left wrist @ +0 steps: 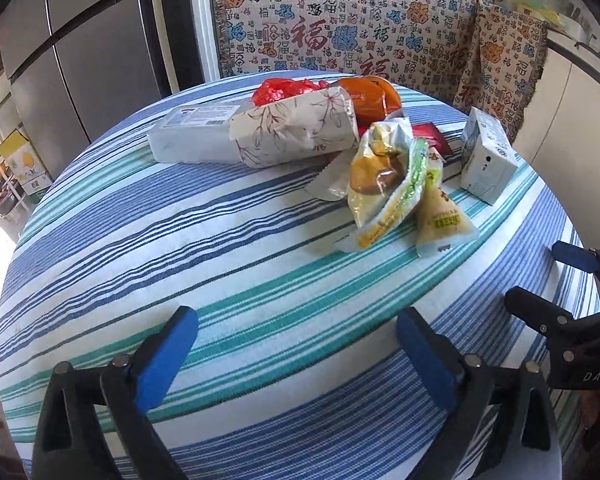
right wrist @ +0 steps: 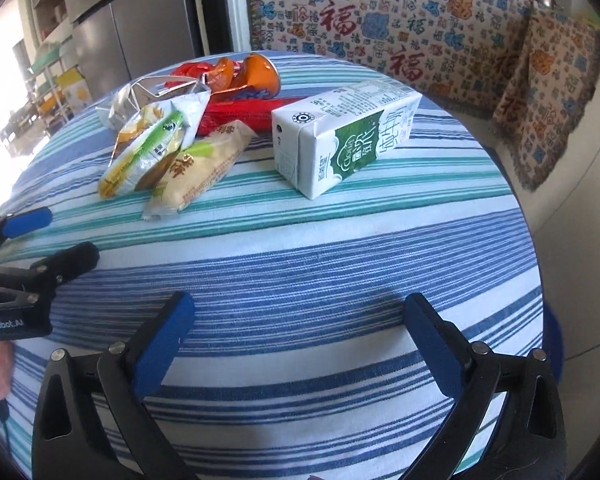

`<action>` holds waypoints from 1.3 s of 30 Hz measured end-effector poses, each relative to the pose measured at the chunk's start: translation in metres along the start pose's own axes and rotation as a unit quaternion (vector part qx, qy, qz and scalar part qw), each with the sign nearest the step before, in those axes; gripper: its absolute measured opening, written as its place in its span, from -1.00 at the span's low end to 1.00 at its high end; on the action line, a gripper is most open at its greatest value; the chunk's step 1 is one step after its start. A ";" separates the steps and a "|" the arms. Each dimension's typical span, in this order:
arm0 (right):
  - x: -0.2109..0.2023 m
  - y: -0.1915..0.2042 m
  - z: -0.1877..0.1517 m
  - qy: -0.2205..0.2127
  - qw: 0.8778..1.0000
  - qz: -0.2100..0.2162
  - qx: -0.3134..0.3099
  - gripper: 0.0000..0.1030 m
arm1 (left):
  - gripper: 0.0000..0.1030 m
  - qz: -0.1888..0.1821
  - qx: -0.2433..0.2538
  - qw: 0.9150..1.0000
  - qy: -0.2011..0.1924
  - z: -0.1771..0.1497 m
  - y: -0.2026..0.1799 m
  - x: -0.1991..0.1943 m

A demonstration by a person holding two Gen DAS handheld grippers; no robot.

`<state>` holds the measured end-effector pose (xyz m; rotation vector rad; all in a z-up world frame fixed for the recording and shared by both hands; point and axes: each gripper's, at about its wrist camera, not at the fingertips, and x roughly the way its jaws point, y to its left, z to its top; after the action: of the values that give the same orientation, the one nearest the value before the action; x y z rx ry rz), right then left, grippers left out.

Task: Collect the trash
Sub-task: 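Move both open tools back over the trash on the table, then grasp the yellow chip bag with the left tool while the right tool grasps the cream snack wrapper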

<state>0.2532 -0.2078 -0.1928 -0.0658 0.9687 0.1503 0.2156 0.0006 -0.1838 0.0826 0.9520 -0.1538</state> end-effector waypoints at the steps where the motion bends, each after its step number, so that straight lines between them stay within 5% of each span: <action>1: 0.000 0.000 0.000 0.000 1.000 0.000 0.000 0.99 | 1.00 0.000 -0.001 1.000 0.000 0.000 0.000 0.000; 9: 0.000 -0.002 0.008 -0.007 1.000 0.015 0.008 0.96 | 1.00 0.001 -0.002 1.000 -0.001 0.000 0.000 0.000; 12: -0.004 0.008 0.017 -0.022 0.997 0.073 0.009 0.68 | 1.00 -0.006 0.007 1.000 0.001 -0.003 0.001 -0.002; 18: 0.012 0.042 0.043 -0.024 0.992 0.120 -0.025 0.24 | 1.00 -0.029 0.038 0.999 0.008 -0.004 0.008 -0.003; 21: 0.023 0.051 0.051 -0.018 0.993 0.105 -0.042 0.10 | 1.00 -0.029 0.039 0.999 0.006 -0.004 0.008 -0.002; 23: 0.025 0.050 0.053 -0.018 0.994 0.094 -0.044 -0.48 | 1.00 -0.030 0.040 0.999 0.006 -0.004 0.008 -0.001; 28: 0.012 0.041 0.037 -0.004 0.994 0.092 -0.052 -0.74 | 1.00 -0.030 0.039 0.999 0.004 -0.005 0.008 -0.001; 34: -0.019 0.031 -0.002 -0.004 0.996 0.046 -0.074 -0.78 | 1.00 -0.034 0.035 0.999 0.000 -0.005 0.007 -0.002; 36: -0.024 0.024 -0.010 -0.008 0.997 0.040 -0.072 -0.77 | 1.00 -0.070 0.033 0.997 -0.008 -0.002 0.004 -0.004; 39: -0.027 0.016 -0.016 -0.015 0.997 0.044 -0.063 -0.48 | 1.00 -0.094 0.028 0.995 -0.023 0.013 -0.002 -0.007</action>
<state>0.2227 -0.1965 -0.1792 -0.1361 0.9322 0.2936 0.2217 -0.0020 -0.1702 0.0414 0.9094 -0.3546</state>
